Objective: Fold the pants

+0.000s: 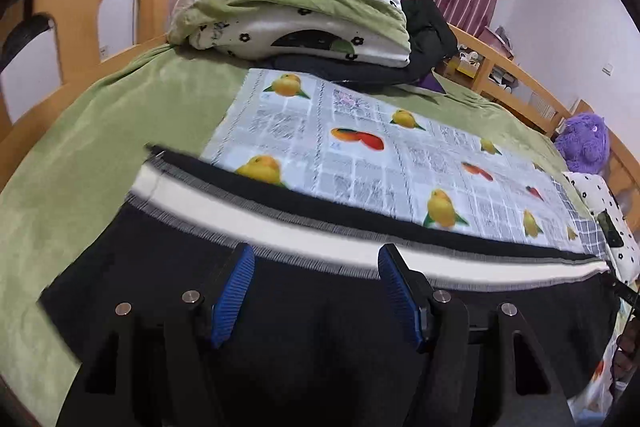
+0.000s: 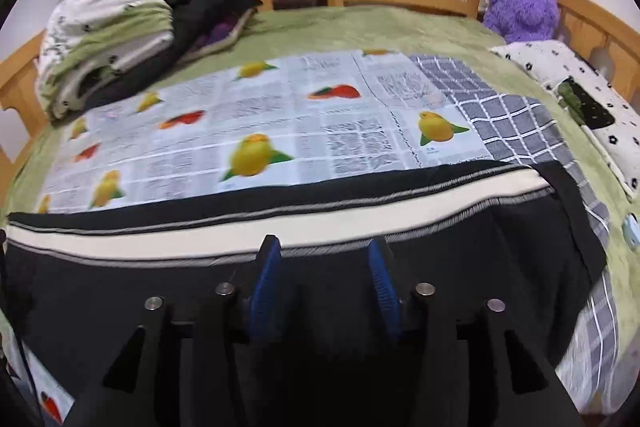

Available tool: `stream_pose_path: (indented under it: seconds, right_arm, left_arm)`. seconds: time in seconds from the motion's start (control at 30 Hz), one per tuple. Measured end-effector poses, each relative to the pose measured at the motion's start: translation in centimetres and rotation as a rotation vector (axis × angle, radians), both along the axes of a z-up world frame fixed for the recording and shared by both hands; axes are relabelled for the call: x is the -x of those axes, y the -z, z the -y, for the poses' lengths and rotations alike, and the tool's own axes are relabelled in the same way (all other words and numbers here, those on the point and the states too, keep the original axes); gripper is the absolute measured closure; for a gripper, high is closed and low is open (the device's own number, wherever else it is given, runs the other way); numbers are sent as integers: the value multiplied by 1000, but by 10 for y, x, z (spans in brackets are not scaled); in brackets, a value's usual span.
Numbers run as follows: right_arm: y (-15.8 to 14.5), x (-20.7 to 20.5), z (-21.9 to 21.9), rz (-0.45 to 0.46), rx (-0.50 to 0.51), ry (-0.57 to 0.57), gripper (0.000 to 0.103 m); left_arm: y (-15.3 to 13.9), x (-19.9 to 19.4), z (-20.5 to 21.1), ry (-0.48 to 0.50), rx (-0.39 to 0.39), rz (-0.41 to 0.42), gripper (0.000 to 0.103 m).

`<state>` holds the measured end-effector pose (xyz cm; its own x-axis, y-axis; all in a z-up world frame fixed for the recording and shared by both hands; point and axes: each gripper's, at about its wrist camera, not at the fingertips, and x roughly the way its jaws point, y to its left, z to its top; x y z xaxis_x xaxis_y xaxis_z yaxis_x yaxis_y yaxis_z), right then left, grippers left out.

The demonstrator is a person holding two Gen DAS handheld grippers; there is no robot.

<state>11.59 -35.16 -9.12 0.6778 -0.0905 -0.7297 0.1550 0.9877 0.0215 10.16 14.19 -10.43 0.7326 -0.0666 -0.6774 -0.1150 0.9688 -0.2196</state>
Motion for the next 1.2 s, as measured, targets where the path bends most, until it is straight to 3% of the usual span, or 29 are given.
stream_pose_path:
  seconds: [0.07, 0.17, 0.27, 0.4, 0.47, 0.57, 0.63, 0.8, 0.93, 1.07, 1.13, 1.2]
  right_arm:
    - [-3, 24, -13, 50, 11, 2, 25]
    - [3, 54, -28, 69, 15, 13, 22]
    - [18, 72, -34, 58, 81, 98, 15]
    - [44, 82, -40, -44, 30, 58, 14]
    - [49, 86, -43, -44, 25, 51, 14]
    - [52, 92, -47, -18, -27, 11, 14]
    - [54, 93, -48, -19, -58, -8, 14]
    - [62, 86, -57, -95, -90, -28, 14]
    - [65, 86, -61, -52, -83, -3, 15]
    - [62, 85, -65, -25, -74, -9, 22]
    - [59, 84, -66, -15, -92, -12, 24]
    - [57, 83, -64, -17, -122, -22, 26]
  left_arm:
    - [5, 19, -11, -3, -13, -3, 41]
    - [18, 50, -42, -49, 6, -9, 41]
    - [28, 73, -87, -128, 107, -12, 41]
    - [44, 87, -132, -236, 172, -6, 43]
    - [57, 85, -147, -261, 213, -31, 45]
    - [79, 77, -166, -280, 339, -76, 55]
    - [87, 71, -170, -297, 369, -77, 59]
    - [92, 57, -168, -313, 363, -60, 62]
    - [96, 49, -169, -338, 362, -68, 65]
    - [83, 45, -169, -375, 381, -53, 80]
    - [64, 45, -157, -380, 311, -5, 83]
    - [38, 45, -132, -373, 165, 51, 84]
